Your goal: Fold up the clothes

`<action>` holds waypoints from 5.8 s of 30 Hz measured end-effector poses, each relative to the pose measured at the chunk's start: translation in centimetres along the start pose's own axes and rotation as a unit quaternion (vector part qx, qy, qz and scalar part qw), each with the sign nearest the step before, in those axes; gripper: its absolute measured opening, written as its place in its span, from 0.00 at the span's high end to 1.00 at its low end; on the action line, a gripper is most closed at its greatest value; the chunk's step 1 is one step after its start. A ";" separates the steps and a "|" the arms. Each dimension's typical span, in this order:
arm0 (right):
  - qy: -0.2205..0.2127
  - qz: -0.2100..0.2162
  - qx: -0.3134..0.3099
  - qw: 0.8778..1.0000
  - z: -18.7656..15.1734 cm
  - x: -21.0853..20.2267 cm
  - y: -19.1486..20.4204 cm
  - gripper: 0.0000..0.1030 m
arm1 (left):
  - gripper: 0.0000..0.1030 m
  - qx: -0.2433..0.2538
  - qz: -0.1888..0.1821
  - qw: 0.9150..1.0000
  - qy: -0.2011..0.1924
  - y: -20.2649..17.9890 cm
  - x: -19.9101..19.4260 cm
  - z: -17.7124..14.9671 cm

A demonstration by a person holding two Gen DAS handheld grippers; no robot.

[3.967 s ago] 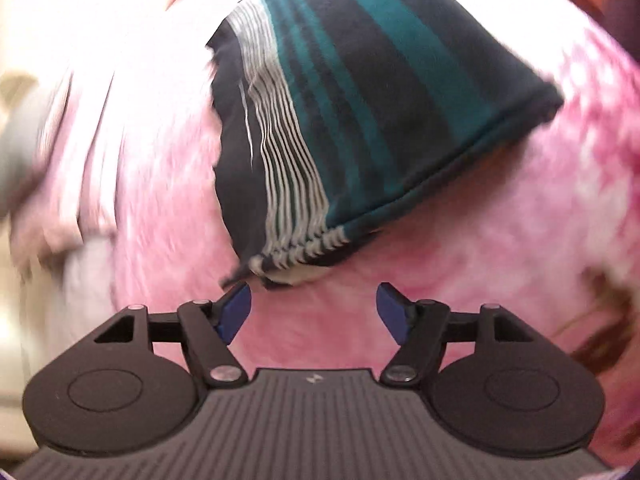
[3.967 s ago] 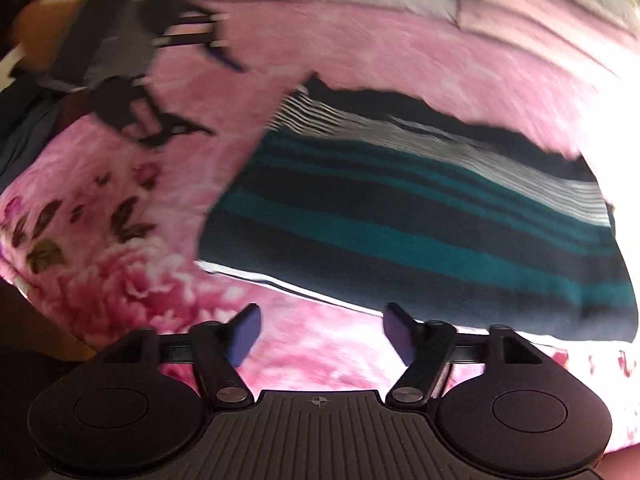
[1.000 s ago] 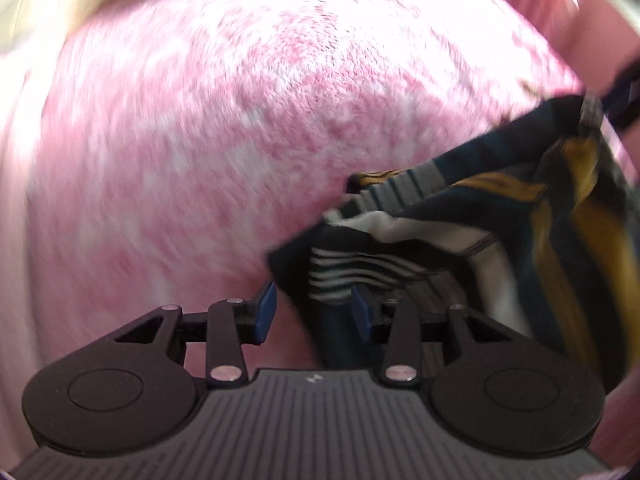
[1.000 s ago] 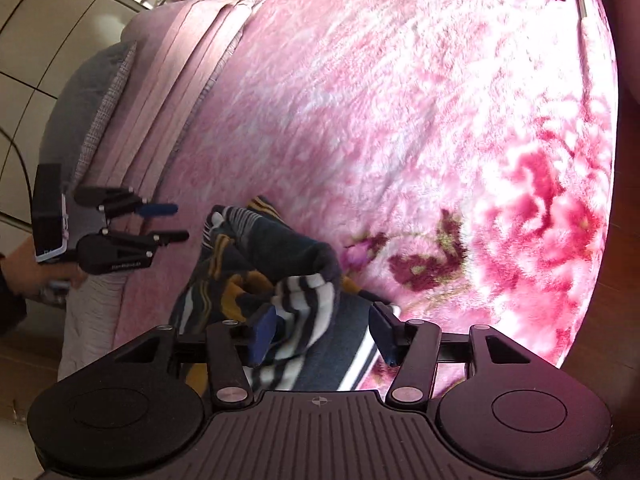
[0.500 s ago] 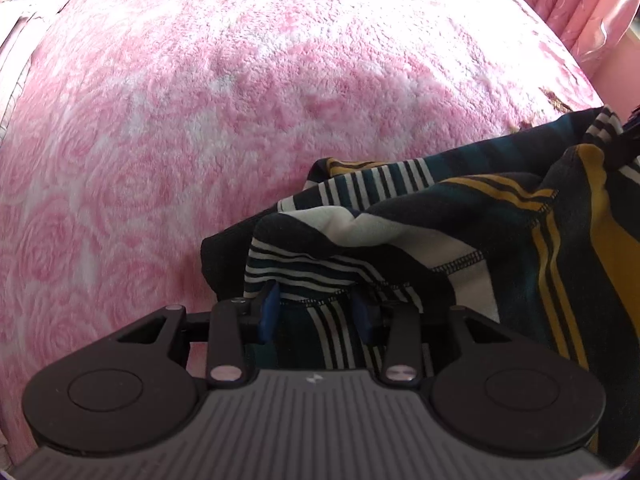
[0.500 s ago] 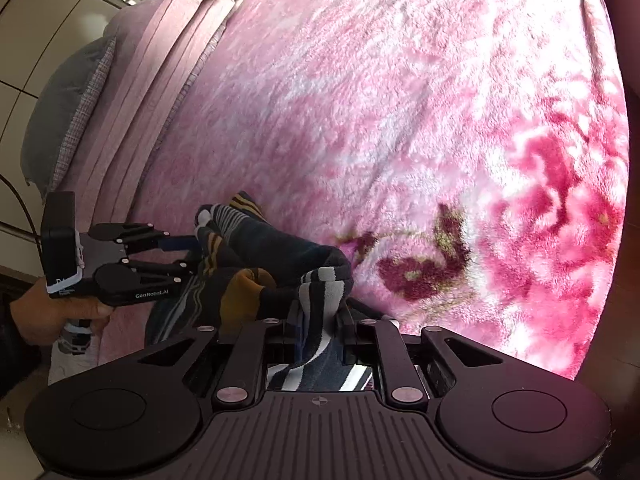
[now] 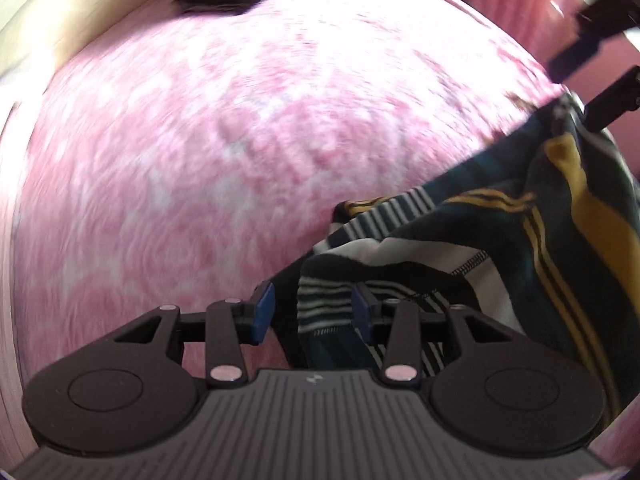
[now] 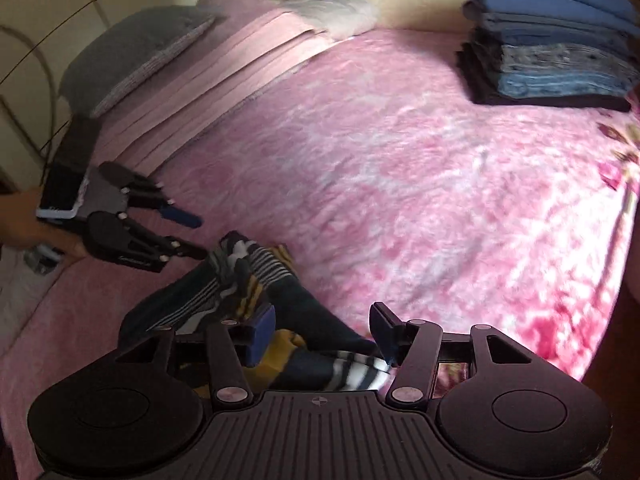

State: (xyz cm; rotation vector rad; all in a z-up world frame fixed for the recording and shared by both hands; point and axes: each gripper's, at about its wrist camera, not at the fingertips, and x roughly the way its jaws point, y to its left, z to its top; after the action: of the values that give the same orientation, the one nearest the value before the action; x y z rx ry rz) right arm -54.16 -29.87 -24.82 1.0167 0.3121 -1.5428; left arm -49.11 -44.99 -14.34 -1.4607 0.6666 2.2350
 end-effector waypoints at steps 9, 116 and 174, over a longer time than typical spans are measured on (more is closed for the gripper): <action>0.131 0.067 -0.014 0.989 -1.0 6.8 -1.1 0.58 | 0.72 0.072 -0.037 0.997 0.009 0.1 2.3 0.6; 0.138 0.076 -0.216 0.964 -13.2 2.5 9.5 0.67 | 0.85 -0.274 0.023 0.961 -0.020 -15.8 -8.4 -9.7; 0.028 0.128 0.099 0.986 1.2 -7.6 -1.0 0.70 | 0.98 -0.321 0.029 0.927 -0.190 -16.2 -14.1 4.8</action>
State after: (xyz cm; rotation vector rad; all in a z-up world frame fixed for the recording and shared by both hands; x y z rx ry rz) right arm -56.19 -25.39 -18.85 1.2072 0.0628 -1.3314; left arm -38.21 -29.92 -2.51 -1.1905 -0.1754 2.8276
